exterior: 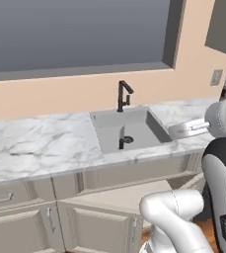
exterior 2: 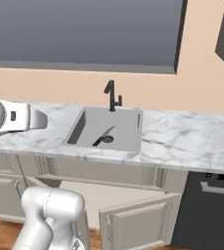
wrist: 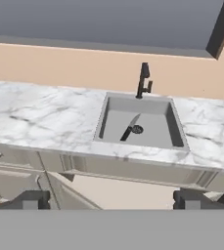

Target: Move the cutting board and knife to the sink. Then move spray from the cabinet to the counter.

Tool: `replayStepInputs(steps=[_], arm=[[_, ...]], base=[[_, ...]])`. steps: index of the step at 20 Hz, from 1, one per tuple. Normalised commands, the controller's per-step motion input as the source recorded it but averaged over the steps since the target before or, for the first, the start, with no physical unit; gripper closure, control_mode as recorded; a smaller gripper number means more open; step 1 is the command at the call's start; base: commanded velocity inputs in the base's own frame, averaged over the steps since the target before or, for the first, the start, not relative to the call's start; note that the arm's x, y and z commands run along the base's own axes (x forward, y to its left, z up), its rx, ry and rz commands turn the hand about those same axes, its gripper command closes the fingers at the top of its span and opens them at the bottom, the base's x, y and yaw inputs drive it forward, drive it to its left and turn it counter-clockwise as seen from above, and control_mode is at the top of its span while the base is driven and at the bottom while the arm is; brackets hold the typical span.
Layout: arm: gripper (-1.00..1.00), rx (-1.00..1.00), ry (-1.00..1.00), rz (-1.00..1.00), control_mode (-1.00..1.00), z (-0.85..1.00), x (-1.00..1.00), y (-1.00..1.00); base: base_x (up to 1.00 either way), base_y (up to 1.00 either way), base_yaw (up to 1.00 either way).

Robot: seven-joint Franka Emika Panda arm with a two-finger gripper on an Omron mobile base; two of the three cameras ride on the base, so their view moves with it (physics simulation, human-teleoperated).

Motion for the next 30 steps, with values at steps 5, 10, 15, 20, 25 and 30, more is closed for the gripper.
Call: replayStepInputs(steps=[5, 10, 15, 20, 25, 30], arm=[[-1.0, 0.0, 0.0, 0.0, 1.0, 0.0, 0.0, 0.0], [-1.0, 0.0, 0.0, 0.0, 1.0, 0.0, 0.0, 0.0], [-1.0, 0.0, 0.0, 0.0, 1.0, 0.0, 0.0, 0.0], [-1.0, 0.0, 0.0, 0.0, 1.0, 0.0, 0.0, 0.0], [-1.0, 0.0, 0.0, 0.0, 1.0, 0.0, 0.0, 0.0], [-1.0, 0.0, 0.0, 0.0, 1.0, 0.0, 0.0, 0.0]], base=[[-0.75, 1.0, 0.15], [-0.23, 1.0, 0.22], [-0.04, 1.0, 0.49], [-0.03, 0.67, 0.87], [0.0, 0.04, 1.0], [0.1, 0.0, 1.0]])
